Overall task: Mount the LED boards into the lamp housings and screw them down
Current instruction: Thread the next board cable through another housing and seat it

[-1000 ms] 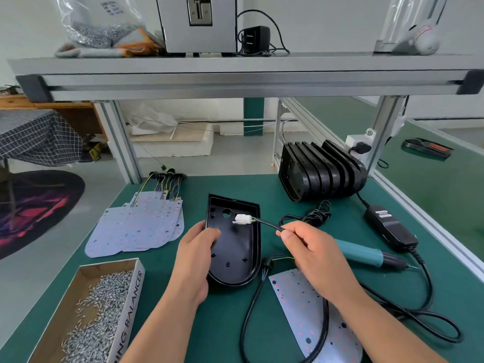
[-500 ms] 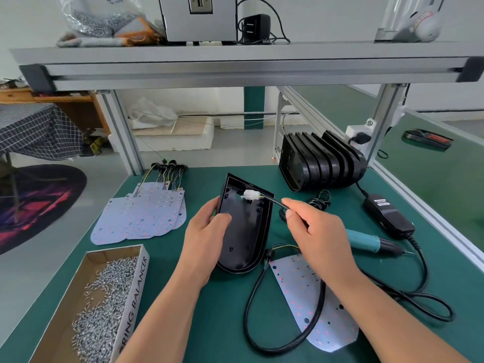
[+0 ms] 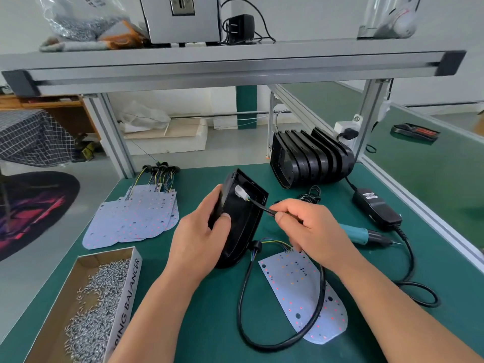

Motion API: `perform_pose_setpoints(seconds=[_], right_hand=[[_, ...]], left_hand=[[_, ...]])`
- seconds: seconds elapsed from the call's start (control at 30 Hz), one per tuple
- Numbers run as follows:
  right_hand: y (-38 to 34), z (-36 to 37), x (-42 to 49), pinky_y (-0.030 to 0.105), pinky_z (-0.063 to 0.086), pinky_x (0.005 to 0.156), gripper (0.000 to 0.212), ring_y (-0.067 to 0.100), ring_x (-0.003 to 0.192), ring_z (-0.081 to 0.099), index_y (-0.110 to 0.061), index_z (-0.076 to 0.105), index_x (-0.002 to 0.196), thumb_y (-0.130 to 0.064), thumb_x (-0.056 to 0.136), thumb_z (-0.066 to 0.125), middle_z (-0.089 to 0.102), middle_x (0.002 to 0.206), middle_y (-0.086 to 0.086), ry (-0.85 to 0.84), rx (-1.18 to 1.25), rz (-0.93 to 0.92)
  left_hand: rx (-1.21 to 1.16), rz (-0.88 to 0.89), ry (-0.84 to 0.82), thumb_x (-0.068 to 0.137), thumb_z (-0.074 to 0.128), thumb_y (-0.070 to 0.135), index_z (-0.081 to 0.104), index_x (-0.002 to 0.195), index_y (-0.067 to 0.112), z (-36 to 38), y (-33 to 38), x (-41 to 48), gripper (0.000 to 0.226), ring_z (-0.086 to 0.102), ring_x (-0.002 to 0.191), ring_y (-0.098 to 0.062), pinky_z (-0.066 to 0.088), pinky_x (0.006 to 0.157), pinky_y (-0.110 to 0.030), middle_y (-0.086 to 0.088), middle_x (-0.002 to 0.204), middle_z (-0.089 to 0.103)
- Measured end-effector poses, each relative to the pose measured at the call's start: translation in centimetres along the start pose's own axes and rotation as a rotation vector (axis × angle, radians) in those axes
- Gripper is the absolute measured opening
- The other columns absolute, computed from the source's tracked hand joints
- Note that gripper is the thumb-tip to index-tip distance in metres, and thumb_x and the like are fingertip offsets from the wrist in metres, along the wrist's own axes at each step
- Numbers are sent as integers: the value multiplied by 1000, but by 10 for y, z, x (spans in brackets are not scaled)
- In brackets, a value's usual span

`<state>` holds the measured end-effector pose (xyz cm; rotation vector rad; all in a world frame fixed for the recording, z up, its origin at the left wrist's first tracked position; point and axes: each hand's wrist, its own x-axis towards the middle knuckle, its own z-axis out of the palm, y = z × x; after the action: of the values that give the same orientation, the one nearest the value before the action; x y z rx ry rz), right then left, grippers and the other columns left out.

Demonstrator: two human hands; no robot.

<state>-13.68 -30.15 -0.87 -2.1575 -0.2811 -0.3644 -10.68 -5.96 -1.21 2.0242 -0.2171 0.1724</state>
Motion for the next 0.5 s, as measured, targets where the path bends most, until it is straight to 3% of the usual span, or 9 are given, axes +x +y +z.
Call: perform_pose_setpoints(seconds=[0.13,0.27,0.4,0.5], right_hand=[[-5,3,-1,33,49,58,21,16,51,56,-36,71,99,-24,107,56,62,58,3,31,12,-16],[-8,3,1,41,51,62,20,16,55,59,-30,67,96,-26,106,50,64,61,3,46,38,19],[-7,5,2,37,46,64,27,12,69,58,-31,67,115,-49,107,48,62,69,-10,86,-328,-47],[-3,6,3,32,41,63,19,9,70,57,-32,70,109,-44,107,56,59,69,-13,128,-306,-49]], left_hand=[[60,24,-4,89,48,46,43,145,66,-2,4,-2,60,51,49,-11,58,67,-41,9,84,75],[224,102,28,88,44,49,39,150,59,-1,8,-5,62,53,55,-6,47,59,-33,21,68,63],[288,189,10,90,46,49,31,145,64,5,15,-11,59,54,60,0,45,60,-30,29,70,61],[290,200,6,91,48,47,34,140,68,6,16,-12,55,56,63,0,50,64,-32,28,80,66]])
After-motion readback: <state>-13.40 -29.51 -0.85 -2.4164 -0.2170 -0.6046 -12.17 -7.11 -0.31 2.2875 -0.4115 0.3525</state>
